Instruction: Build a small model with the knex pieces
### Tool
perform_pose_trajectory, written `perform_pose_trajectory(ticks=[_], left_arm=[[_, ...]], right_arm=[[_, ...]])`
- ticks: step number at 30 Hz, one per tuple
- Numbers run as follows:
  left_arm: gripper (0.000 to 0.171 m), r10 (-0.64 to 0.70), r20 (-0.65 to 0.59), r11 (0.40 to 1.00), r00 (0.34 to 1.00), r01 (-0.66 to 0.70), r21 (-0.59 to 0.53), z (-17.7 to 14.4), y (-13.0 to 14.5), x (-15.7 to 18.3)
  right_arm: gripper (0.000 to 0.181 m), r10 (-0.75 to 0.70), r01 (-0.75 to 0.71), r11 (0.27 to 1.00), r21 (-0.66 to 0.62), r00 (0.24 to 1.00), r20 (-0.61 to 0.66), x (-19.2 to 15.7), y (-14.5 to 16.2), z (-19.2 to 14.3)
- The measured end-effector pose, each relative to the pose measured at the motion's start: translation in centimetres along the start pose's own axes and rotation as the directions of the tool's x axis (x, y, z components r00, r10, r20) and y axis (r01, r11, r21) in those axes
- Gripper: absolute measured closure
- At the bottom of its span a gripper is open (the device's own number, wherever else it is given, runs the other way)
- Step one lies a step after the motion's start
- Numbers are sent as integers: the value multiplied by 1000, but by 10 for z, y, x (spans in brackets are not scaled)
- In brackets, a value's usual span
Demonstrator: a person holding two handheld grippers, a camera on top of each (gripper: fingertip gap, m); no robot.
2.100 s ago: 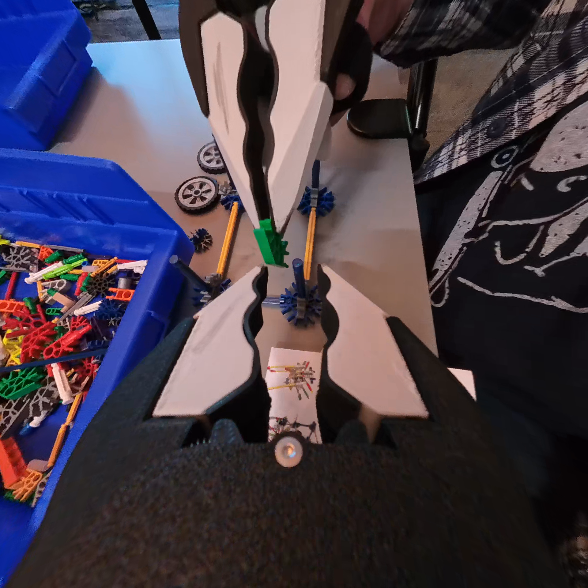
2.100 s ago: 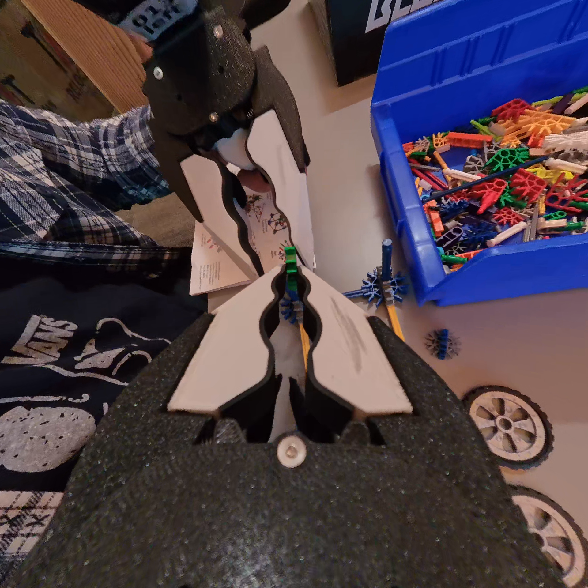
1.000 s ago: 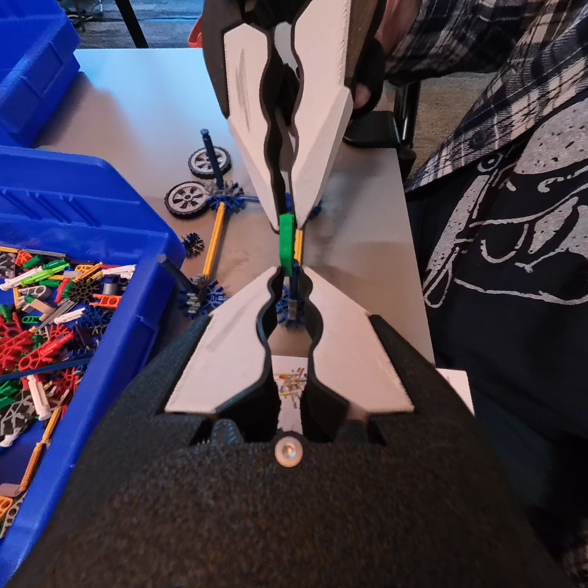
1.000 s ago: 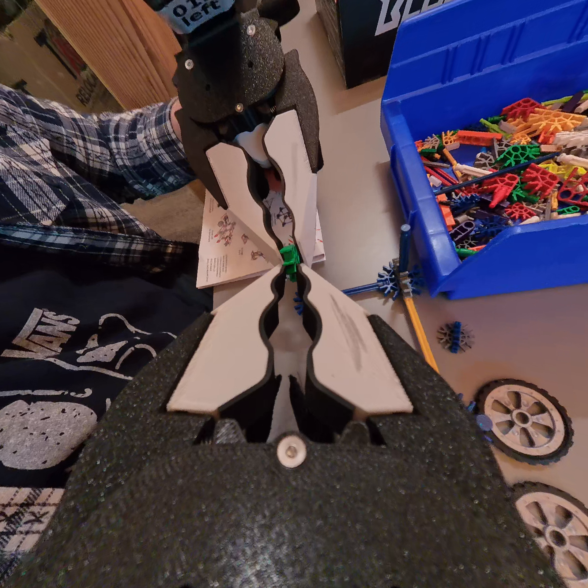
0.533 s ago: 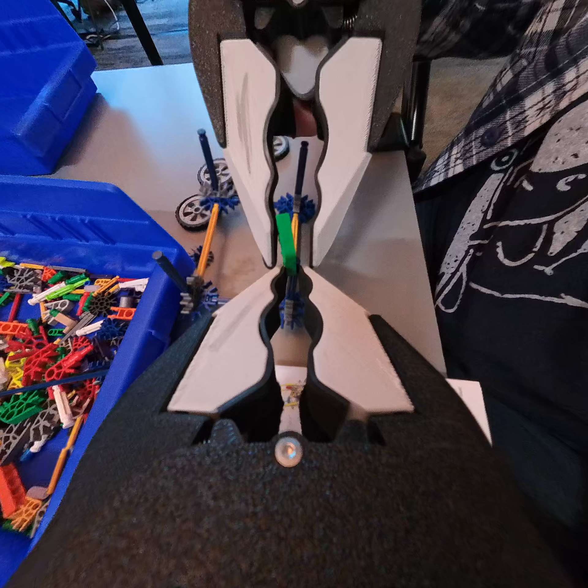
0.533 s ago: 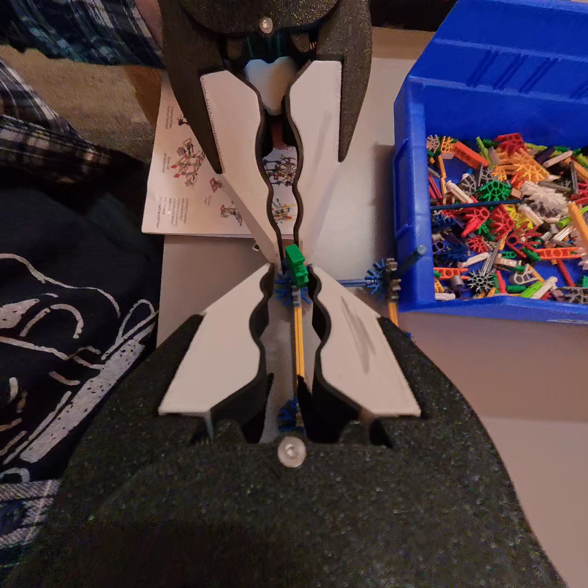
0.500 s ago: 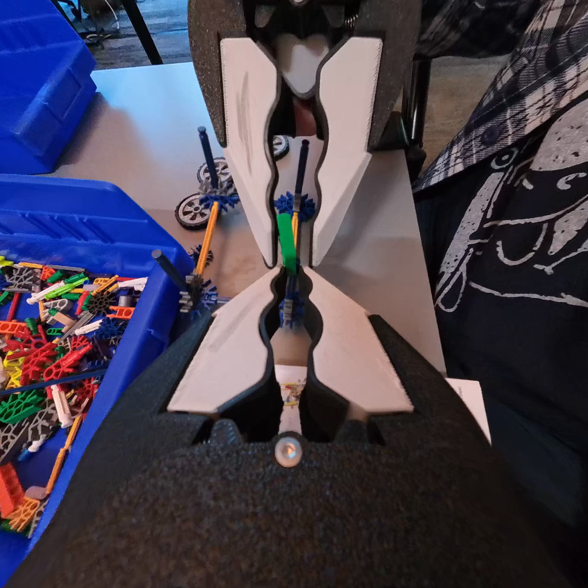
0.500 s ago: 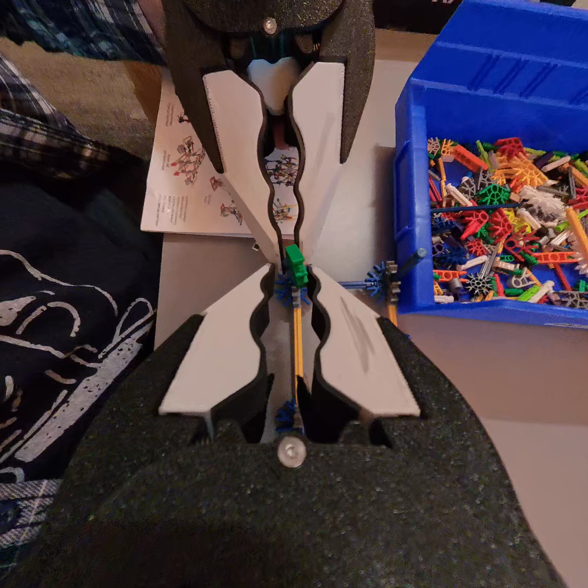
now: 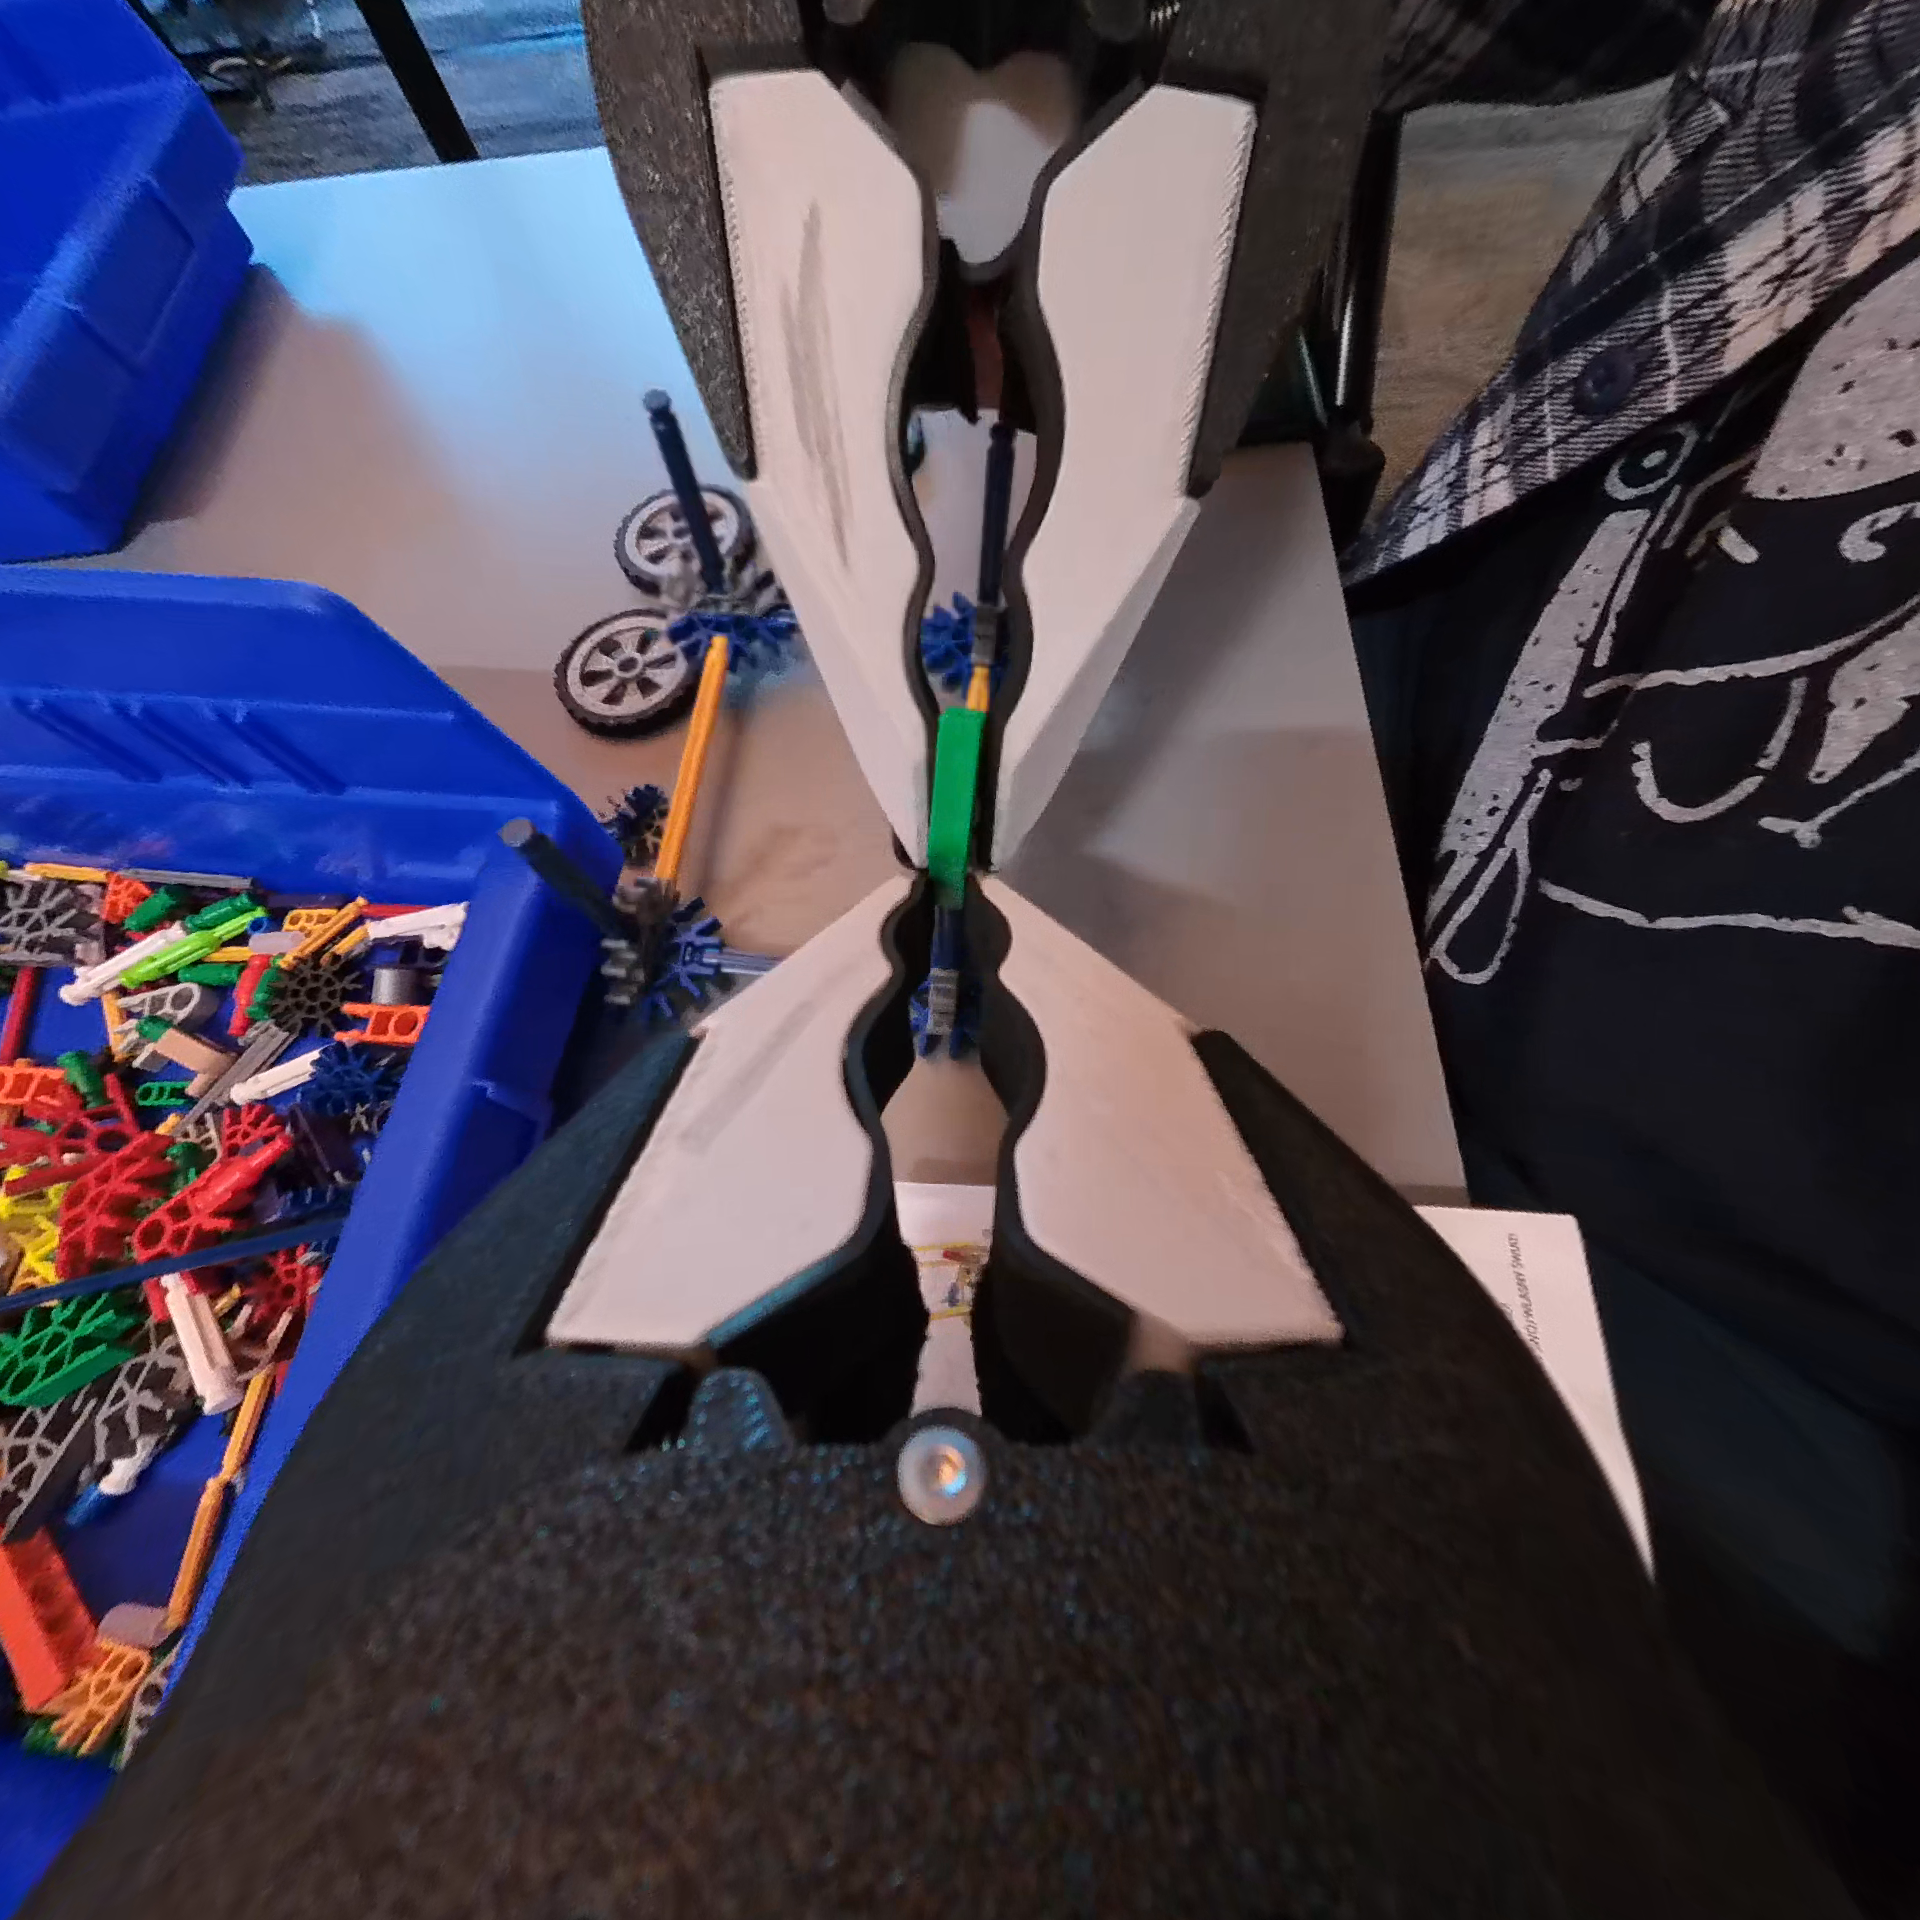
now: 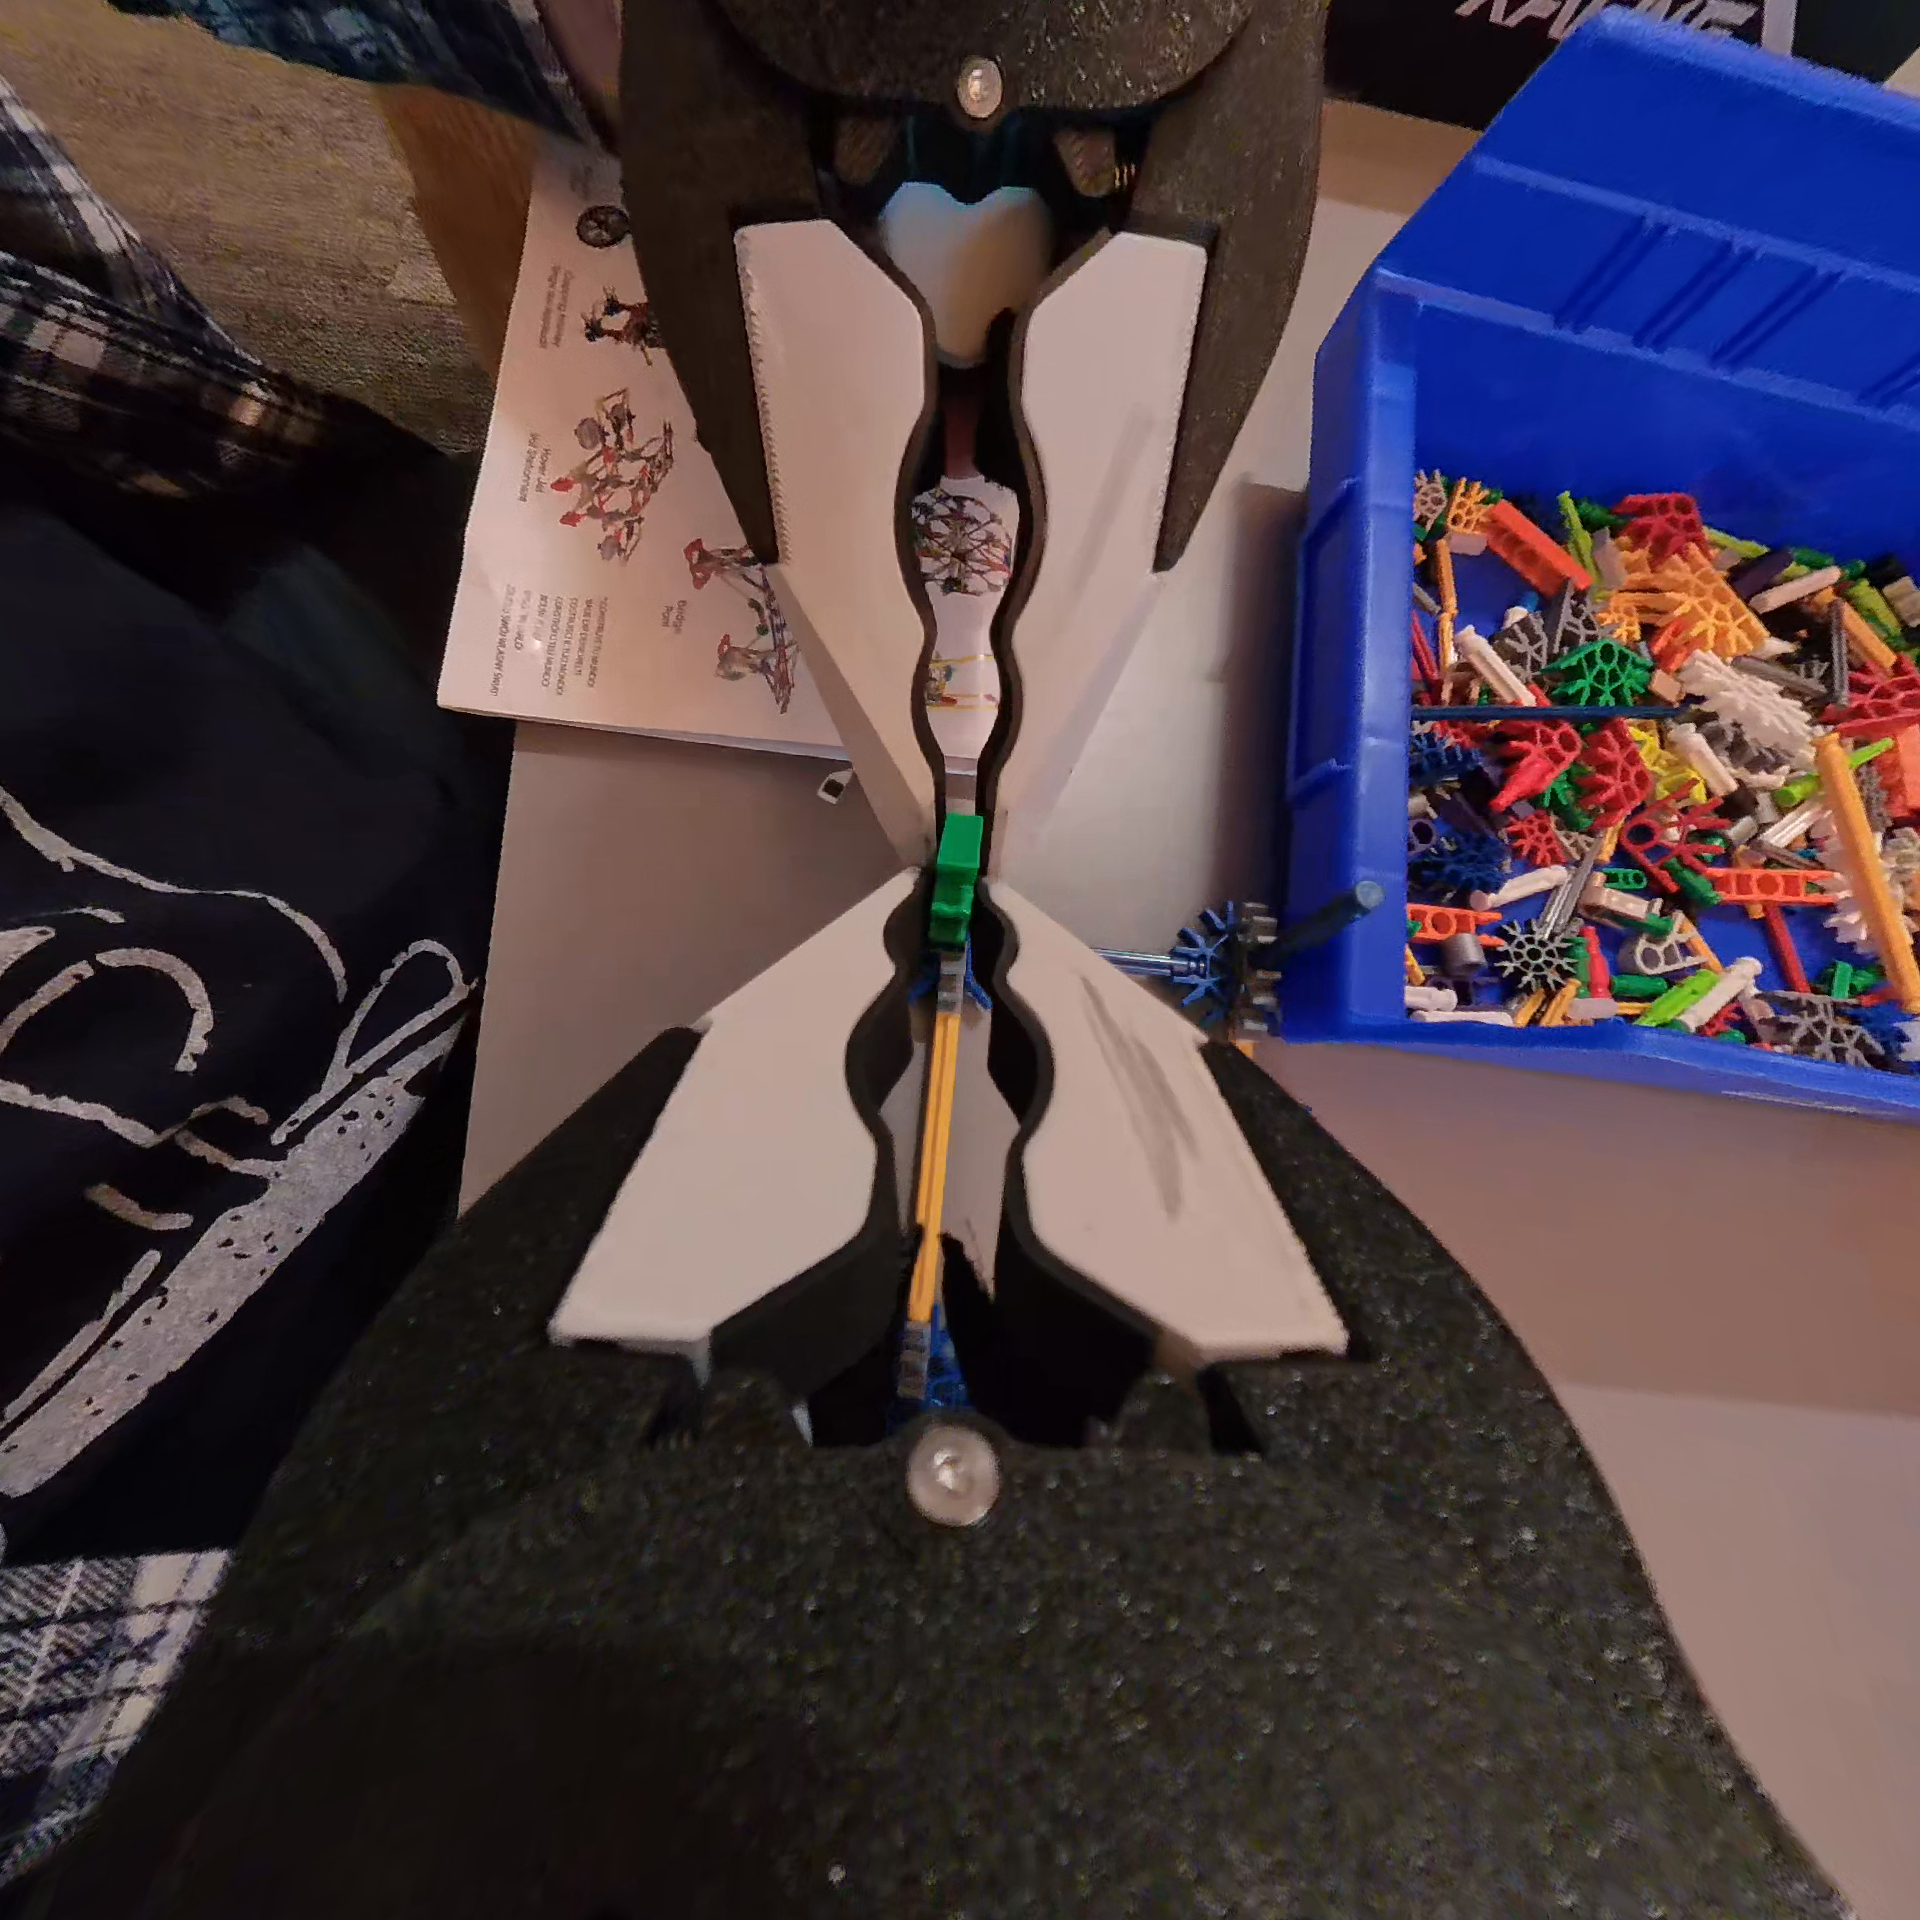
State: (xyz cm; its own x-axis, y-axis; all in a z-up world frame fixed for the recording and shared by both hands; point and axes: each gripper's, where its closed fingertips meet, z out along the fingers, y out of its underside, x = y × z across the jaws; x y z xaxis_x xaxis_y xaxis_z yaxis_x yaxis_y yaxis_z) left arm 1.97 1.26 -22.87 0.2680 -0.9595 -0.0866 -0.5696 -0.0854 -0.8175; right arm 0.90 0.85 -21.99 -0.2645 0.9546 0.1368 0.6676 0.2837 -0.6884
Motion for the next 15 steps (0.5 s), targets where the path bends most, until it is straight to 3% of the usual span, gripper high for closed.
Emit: perform_pose_trajectory(ticks=[6, 11, 15], left_arm=[[168, -59, -32, 998, 998, 59, 6, -1, -3, -6], [154, -102, -43, 995, 994, 101, -13, -2, 4, -5], [147, -104, 30, 994, 994, 105, -16, -24, 1, -22]], right_arm=[[171, 99, -100, 994, 36, 995, 18, 7, 0, -4], [161, 105, -105, 994, 33, 994, 1, 13, 3, -19], [161, 104, -102, 993, 51, 994, -29, 21, 2, -32]])
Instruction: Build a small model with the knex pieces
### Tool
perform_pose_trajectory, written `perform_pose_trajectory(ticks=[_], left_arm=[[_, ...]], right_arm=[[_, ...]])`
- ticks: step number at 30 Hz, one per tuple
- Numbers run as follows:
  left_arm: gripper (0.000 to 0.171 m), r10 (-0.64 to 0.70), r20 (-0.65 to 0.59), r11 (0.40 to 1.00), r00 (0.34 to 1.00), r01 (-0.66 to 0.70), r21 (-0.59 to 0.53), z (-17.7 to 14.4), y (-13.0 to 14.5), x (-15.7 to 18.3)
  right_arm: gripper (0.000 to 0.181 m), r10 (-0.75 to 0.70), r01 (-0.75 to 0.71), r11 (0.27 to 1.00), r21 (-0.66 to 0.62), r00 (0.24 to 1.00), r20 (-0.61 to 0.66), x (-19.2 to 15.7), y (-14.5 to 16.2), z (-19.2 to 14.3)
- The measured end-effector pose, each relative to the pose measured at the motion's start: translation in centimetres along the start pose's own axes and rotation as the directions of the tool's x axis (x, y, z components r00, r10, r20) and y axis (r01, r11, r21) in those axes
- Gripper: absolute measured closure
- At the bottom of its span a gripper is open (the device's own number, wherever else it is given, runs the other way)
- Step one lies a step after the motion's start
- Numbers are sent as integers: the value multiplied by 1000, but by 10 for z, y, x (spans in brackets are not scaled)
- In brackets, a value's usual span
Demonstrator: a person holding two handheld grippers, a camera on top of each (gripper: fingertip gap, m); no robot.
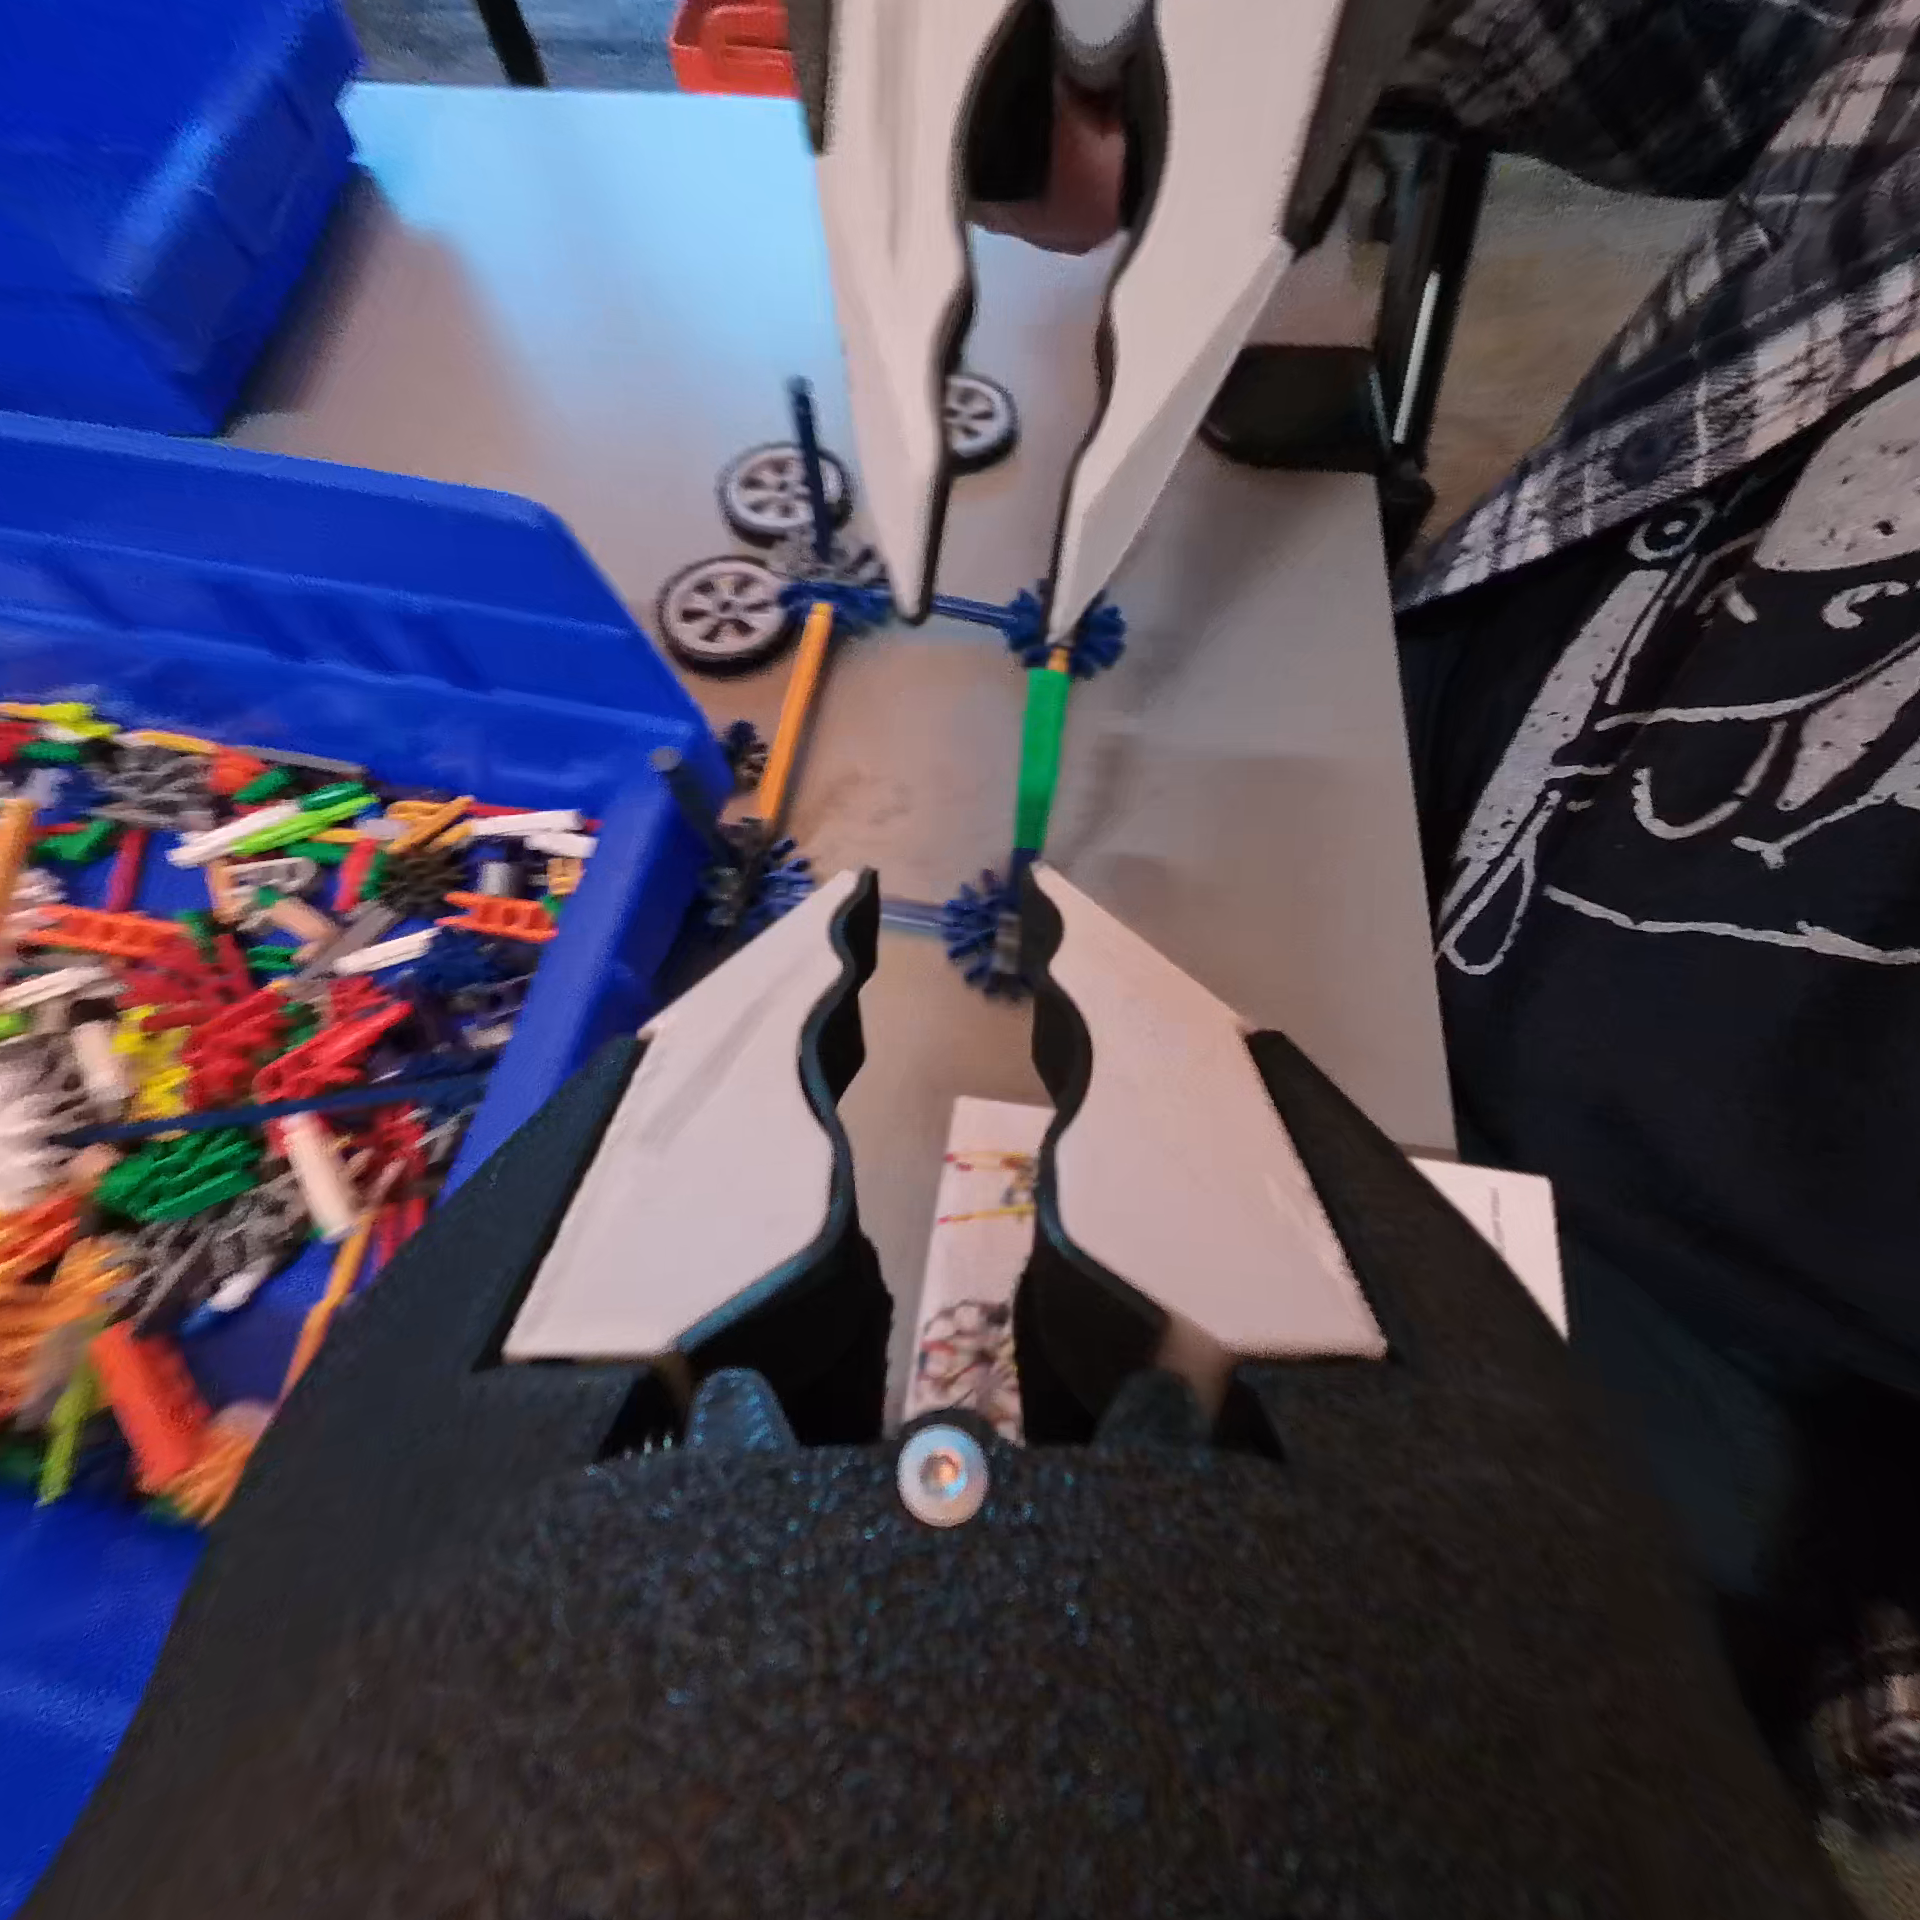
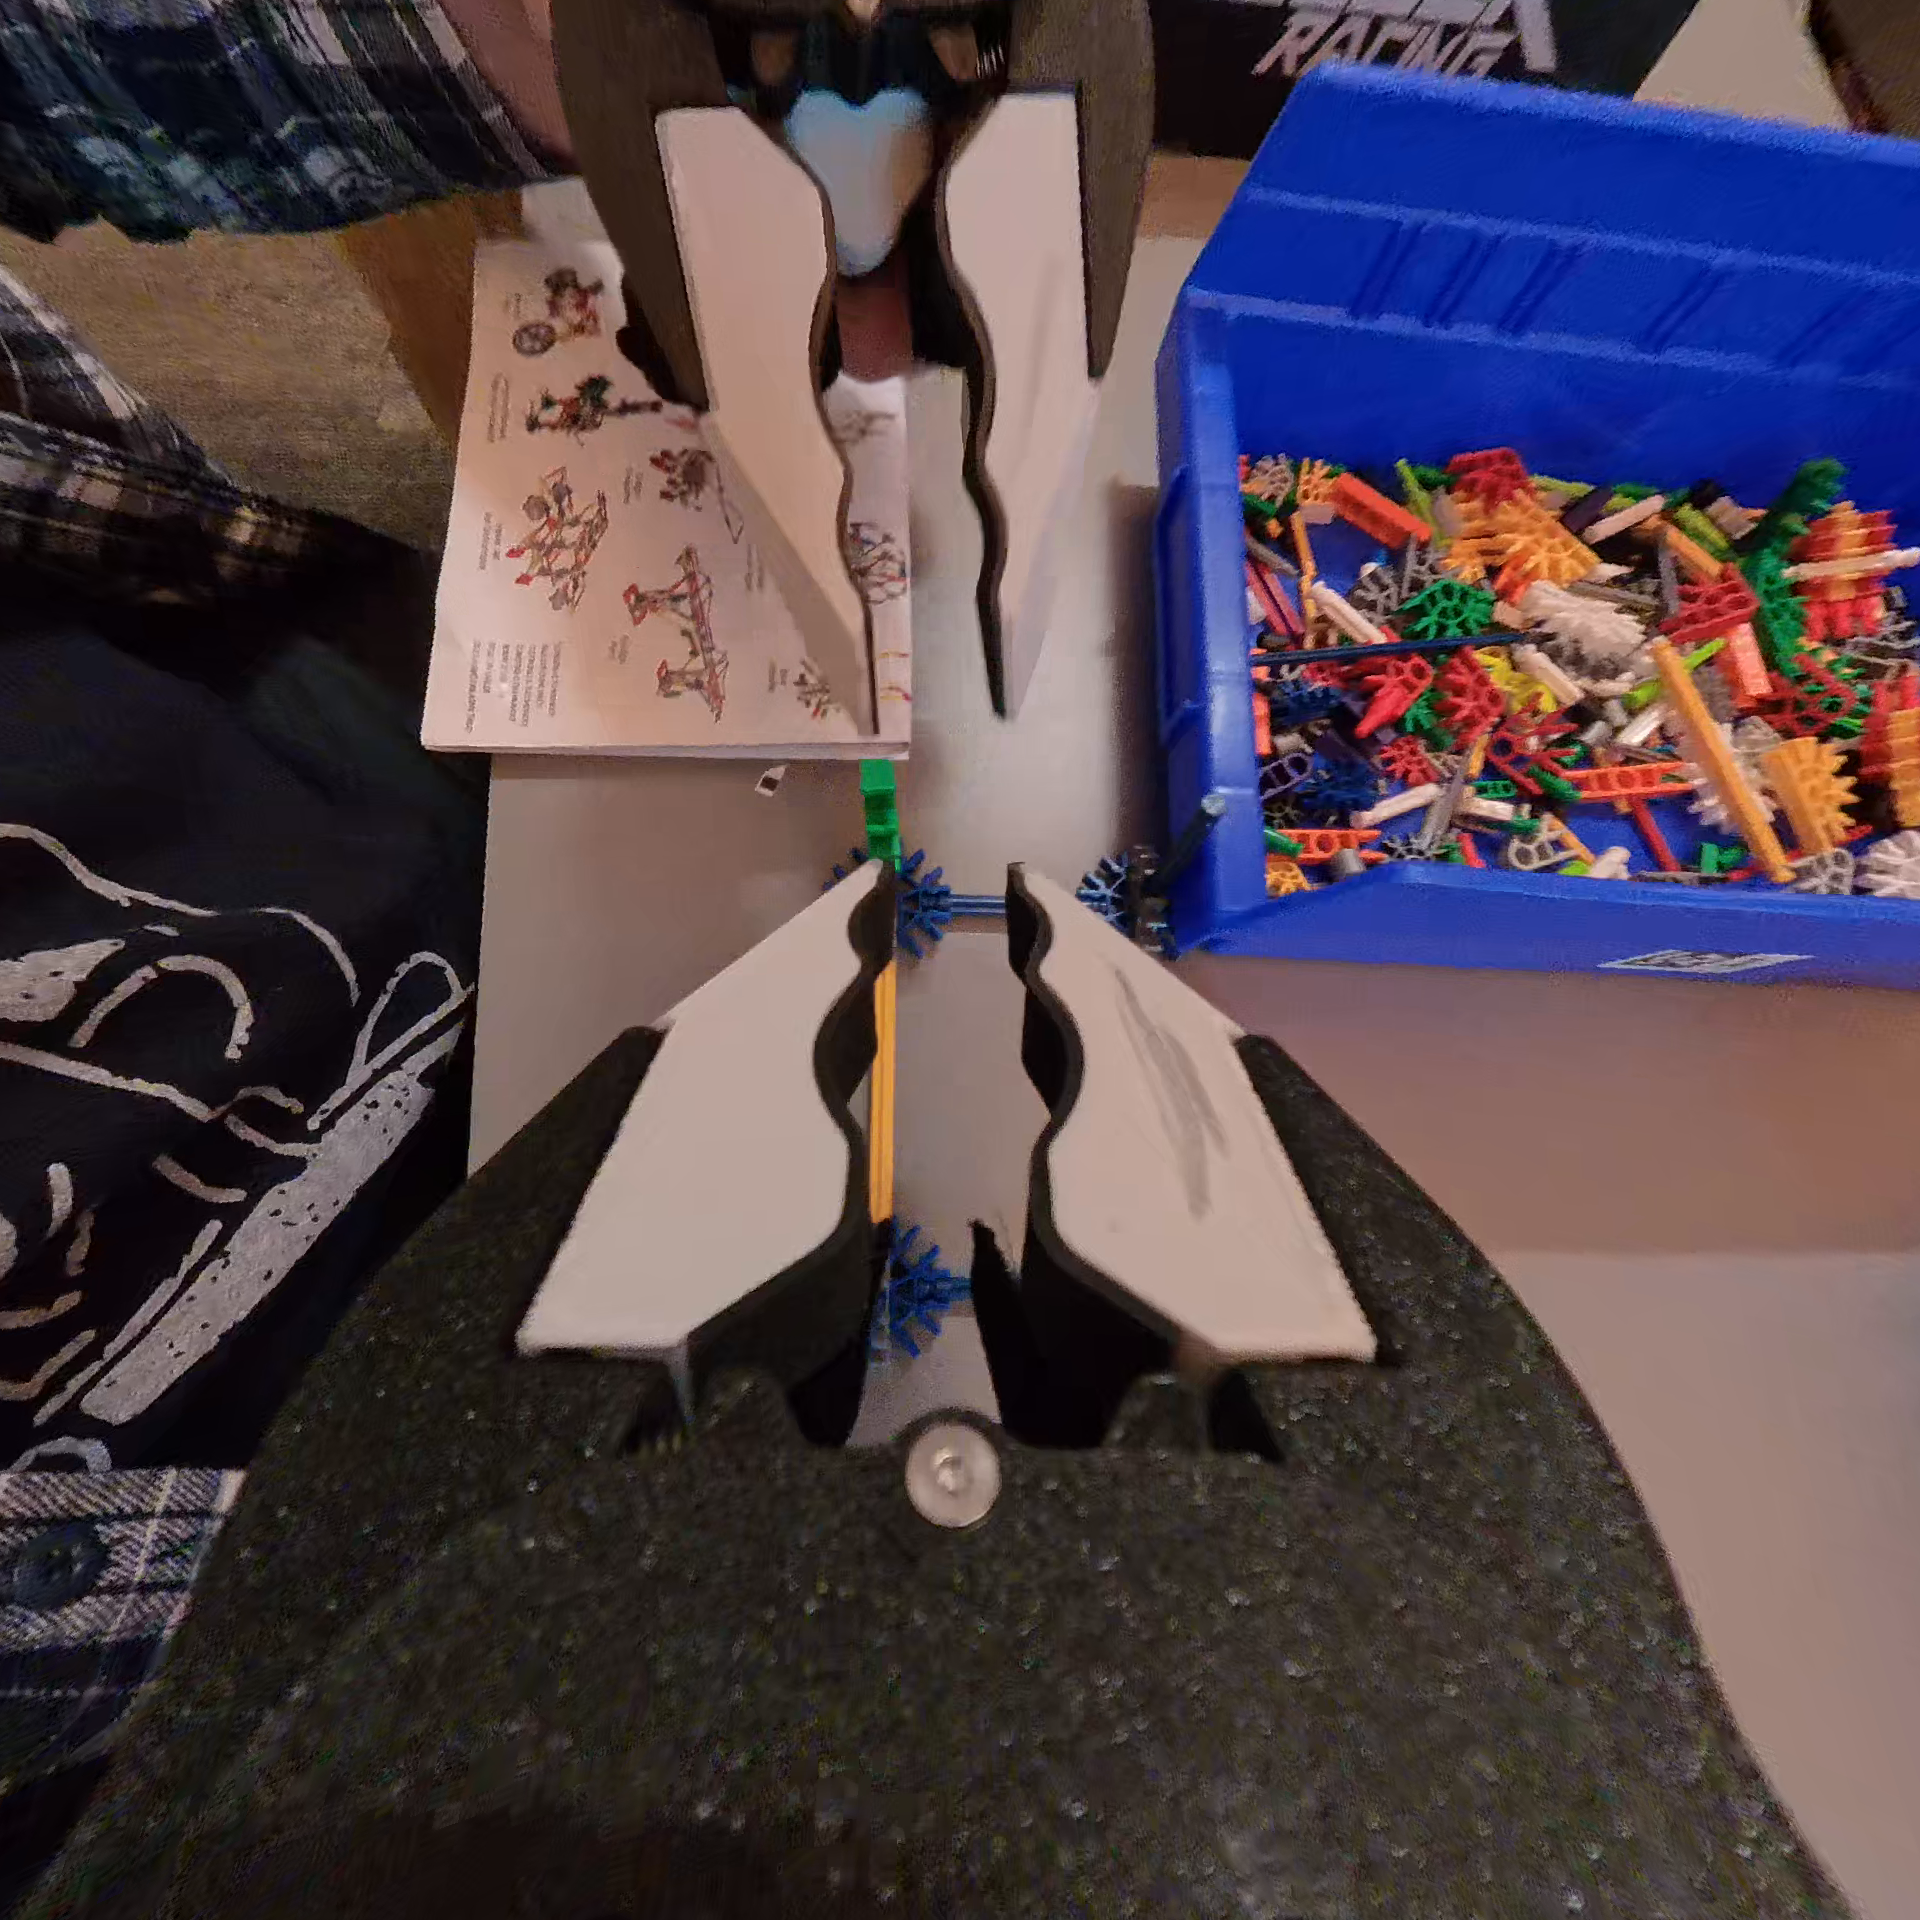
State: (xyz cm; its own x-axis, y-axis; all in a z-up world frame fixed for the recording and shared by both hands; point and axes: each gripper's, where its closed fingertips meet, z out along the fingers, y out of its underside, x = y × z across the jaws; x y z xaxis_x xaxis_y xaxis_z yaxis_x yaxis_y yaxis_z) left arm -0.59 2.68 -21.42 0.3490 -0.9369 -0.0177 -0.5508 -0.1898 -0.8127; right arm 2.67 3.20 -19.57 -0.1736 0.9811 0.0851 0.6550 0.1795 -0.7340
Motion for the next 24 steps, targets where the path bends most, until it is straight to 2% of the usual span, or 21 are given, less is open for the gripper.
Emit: perform_pose_trajectory(ticks=[2, 4, 7, 10, 13, 16, 19, 21, 23, 24], left_arm=[[146, 2, 78, 1000, 997, -2, -1, -16, -6, -19], [147, 25, 159, 999, 987, -17, -50, -30, -7, -40], [149, 107, 266, 978, 958, -53, -202, -44, -2, -76], [149, 203, 300, 919, 932, -77, -386, -52, 8, -112], [148, 251, 274, 847, 928, -73, -527, -51, 21, -147], [147, 296, 154, 767, 943, -138, -627, -36, 36, -163], [145, 317, 26, 627, 948, -189, -756, -27, 62, -170], [145, 324, -28, 555, 946, -214, -804, -23, 73, -173], [144, 325, -59, 513, 944, -228, -827, -17, 81, -178], [155, 315, -72, 509, 946, -232, -829, -14, 82, -178]], right_arm=[[162, 18, -18, 999, 27, 1000, -17, 6, -2, -7], [162, 32, -30, 999, 34, 998, -53, 14, 3, -13], [162, 66, -61, 997, 54, 994, -87, 24, 9, -21], [162, 86, -80, 995, 56, 989, -120, 32, 16, -26], [162, 89, -83, 995, 49, 987, -135, 35, 24, -26], [162, 98, -92, 994, 57, 986, -135, 37, 27, -25], [162, 108, -100, 993, 66, 985, -132, 39, 31, -26], [162, 117, -108, 991, 73, 985, -131, 41, 34, -27], [162, 125, -115, 990, 81, 984, -129, 43, 36, -28], [162, 126, -116, 990, 84, 983, -131, 43, 36, -29]])
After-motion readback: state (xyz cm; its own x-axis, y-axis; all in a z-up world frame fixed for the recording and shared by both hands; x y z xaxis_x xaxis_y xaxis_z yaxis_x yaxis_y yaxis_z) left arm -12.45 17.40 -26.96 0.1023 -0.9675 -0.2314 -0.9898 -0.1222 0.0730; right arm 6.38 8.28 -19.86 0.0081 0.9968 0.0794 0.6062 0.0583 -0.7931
